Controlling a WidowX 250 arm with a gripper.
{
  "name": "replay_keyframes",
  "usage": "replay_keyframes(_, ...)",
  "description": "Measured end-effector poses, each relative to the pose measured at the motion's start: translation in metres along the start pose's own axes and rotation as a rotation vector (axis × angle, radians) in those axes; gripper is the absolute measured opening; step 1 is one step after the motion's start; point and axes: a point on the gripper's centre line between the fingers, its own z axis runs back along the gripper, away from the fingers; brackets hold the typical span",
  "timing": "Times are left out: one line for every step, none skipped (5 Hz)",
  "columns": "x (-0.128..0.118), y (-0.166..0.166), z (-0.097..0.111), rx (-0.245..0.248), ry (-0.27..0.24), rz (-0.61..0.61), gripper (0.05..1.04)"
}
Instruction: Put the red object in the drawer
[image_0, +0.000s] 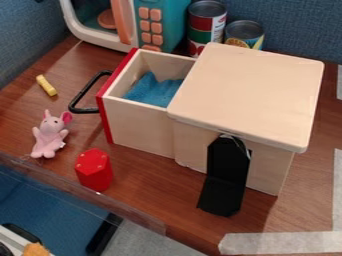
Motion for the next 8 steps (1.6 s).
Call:
replay_keyframes(-0.002, 0.000, -0.010, -0.011, 0.025, 0.001, 1.000)
replay_keyframes(-0.021, -0.009, -0.028, 0.000, 0.048, -0.034, 1.000)
replay_keyframes(-0.035, -0.013, -0.034, 0.009, 0.044, -0.051, 1.000)
replay_keyframes(-0.051, -0.007, -0.052, 0.013, 0.061, -0.040, 1.000)
replay_keyframes(-0.064, -0.007, -0.074, 0.045, 0.083, -0.049, 1.000)
replay_keyframes(-0.072, -0.013, -0.092, 0.073, 0.100, -0.075, 1.000)
replay_keyframes(-0.078, -0.019, -0.108, 0.097, 0.120, -0.094, 1.000)
replay_keyframes(-0.084, -0.022, -0.129, 0.119, 0.151, -0.107, 1.000)
